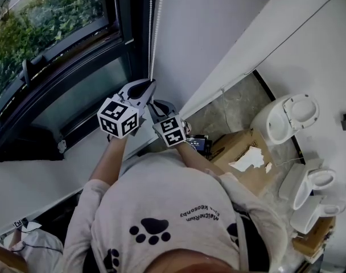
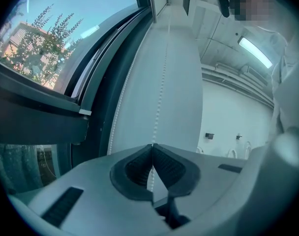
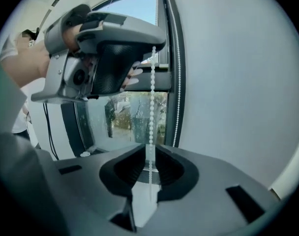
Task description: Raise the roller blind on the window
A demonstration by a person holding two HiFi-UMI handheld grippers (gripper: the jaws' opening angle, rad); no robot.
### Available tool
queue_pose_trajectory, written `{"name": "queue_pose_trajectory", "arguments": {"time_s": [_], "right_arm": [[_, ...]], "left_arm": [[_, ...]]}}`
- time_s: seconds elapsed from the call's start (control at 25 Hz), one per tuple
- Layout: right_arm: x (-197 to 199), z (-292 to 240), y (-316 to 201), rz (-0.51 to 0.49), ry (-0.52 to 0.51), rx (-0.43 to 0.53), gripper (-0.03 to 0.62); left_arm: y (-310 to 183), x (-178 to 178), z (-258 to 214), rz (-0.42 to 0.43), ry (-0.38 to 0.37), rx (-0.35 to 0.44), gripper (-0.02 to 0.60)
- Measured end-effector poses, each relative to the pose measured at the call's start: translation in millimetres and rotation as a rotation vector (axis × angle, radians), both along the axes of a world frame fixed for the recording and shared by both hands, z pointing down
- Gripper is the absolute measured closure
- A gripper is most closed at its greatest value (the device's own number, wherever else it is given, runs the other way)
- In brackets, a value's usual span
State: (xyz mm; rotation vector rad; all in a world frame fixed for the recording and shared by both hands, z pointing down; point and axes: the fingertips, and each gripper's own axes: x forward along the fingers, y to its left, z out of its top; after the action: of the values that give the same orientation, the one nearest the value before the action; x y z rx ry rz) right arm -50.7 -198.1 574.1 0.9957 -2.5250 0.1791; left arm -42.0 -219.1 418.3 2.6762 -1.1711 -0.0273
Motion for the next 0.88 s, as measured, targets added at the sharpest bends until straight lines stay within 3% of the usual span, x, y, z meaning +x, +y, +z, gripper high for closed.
{"name": "queue_pose_trajectory", "arguments": {"time_s": [0.08, 0.44, 0.88], "right_arm": [[2.3, -18.0, 1.2, 0.003, -0.034, 0.016, 0.516], [28.4, -143.1, -1.5, 0.063, -0.206, 0.149, 0.516], [20.7, -297.2, -8.9, -0.018, -0.396, 0.371, 0.516]], "left_arm": [[-0.2, -0.1, -0.3, 0.001, 0.002, 0.003, 0.569], [-3.0, -3.8, 0.4, -0.008, 0.008, 0.024, 0.569], [-2.5, -5.0, -1.0, -0.012, 0.024, 0.031, 0.569]]}}
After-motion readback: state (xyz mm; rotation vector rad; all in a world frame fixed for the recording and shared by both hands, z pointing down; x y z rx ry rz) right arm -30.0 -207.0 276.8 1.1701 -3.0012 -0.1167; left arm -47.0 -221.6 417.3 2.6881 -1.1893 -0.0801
